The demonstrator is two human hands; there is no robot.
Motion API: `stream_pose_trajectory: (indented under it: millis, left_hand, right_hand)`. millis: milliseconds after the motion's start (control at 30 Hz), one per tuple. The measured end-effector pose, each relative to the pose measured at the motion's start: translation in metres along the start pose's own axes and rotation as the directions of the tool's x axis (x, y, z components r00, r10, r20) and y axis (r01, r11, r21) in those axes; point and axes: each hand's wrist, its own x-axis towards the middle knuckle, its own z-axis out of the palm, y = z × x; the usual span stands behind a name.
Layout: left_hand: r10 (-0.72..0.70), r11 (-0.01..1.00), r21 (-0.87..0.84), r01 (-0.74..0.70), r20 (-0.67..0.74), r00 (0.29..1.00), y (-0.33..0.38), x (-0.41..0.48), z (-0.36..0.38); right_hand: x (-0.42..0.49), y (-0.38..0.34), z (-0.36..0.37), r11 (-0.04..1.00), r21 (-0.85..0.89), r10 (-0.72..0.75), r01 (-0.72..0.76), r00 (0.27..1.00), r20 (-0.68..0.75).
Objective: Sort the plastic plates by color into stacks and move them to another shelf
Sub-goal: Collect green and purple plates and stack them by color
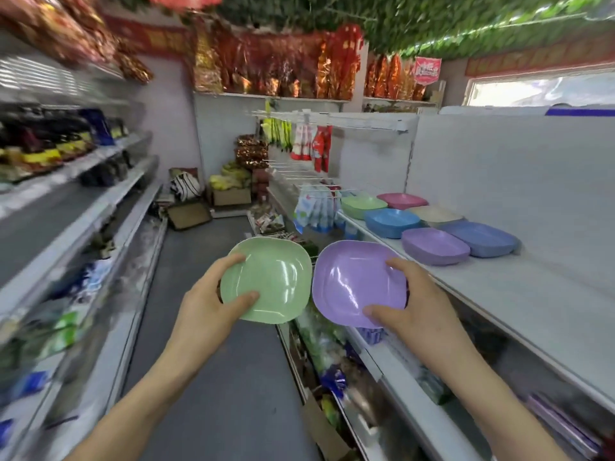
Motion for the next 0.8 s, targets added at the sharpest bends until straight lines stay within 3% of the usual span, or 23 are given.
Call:
stream_pose_trajectory:
  millis: [400,633,800]
  left_hand:
    - [-0.015,0.999,0.038,0.014,0.036,0.999,-0.072,0.206,0.001]
    - [0.061,0.998,-0.041,-0.054,0.206,0.977,-0.112,0.325,0.044]
    - [0.162,0.986,-0.100,-0.135,0.370,0.915,-0.123,0.409,0.075]
  right_hand:
    - [0.180,0.001,0.090,0.998,-0.048,0.048,-0.046,0.998,0.042]
    - [0.248,0.013,0.125,0.973,-0.125,0.182,-0.196,0.977,-0.115]
    - [0.279,0.004,0.138,0.927,-0.150,0.300,-0.345,0.918,-0.259]
